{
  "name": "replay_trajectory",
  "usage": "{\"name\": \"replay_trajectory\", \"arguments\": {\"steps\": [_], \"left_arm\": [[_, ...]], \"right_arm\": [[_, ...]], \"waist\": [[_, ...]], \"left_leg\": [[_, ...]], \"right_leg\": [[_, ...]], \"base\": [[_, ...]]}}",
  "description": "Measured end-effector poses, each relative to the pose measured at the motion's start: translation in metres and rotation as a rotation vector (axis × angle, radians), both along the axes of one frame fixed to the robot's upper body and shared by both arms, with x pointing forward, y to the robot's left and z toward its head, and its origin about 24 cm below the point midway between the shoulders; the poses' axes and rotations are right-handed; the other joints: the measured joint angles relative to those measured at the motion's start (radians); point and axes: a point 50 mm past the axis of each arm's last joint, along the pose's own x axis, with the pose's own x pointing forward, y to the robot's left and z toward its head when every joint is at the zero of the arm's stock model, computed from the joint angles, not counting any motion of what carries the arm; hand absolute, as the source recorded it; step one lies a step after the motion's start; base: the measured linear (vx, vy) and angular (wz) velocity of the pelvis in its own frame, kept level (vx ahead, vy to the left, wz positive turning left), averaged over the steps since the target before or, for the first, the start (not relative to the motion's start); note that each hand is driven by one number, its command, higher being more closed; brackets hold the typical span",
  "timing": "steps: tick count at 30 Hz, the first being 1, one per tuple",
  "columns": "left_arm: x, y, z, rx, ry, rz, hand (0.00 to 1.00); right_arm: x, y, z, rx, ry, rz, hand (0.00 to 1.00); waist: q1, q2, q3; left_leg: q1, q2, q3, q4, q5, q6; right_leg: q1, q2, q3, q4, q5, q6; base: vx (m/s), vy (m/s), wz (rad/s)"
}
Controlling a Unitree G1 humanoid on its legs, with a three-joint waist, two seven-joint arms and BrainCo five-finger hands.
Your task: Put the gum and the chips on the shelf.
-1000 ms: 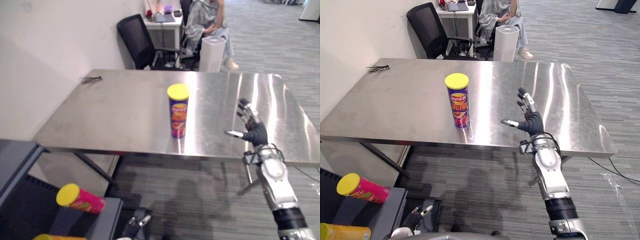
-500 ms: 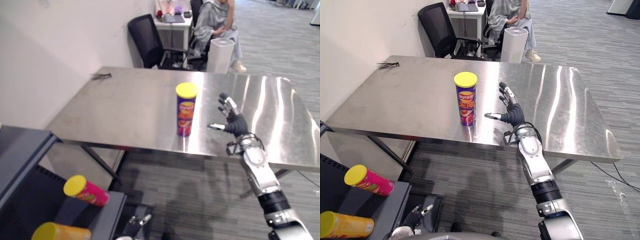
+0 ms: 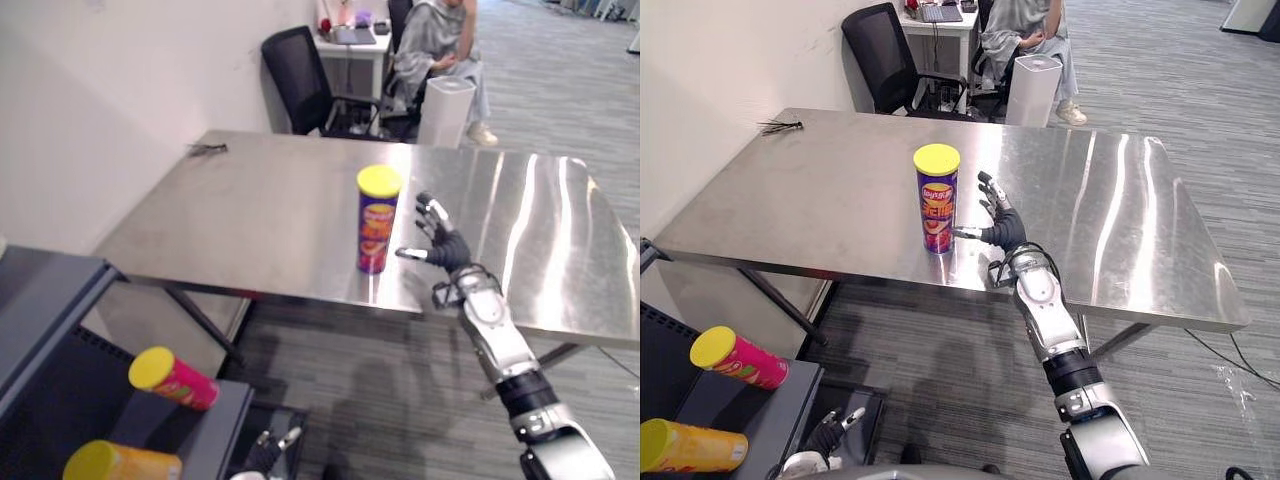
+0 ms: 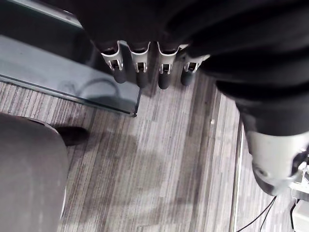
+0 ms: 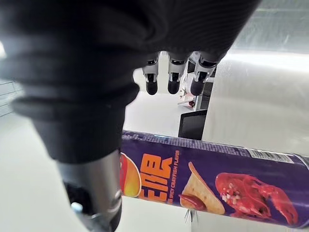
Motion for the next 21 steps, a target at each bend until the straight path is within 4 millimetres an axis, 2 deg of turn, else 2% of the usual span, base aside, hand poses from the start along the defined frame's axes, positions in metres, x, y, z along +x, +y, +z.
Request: {"name": "replay_trajectory", "arguments": {"steps": [11, 21], "left_arm": [[0.002, 0.0, 0.001, -0.002, -0.016, 0.036, 0.0], [0.006, -0.002, 0.003, -0.004, -0.036, 0.04, 0.0]], "right_arm": [[0.01, 0.008, -0.002, 0.013, 0.033, -0.015, 0.0], [0.014, 0.022, 0.008, 0.0, 0.003, 0.03, 0.0]], "waist": [[0.013, 0.001, 0.016], [0.027, 0.005, 0.036]], "left_leg": [[0.0, 0.0, -0.009, 0.0, -0.001, -0.001], [0.0, 0.0, -0.009, -0.001, -0.001, -0.002]], "right_leg": [[0.007, 0.0, -0.01, -0.005, 0.0, 0.0], [0.009, 0.0, -0.013, -0.008, 0.0, 0.0]], "base": [[0.0, -0.006, 0.02], [0.0, 0.0, 0.0]]}}
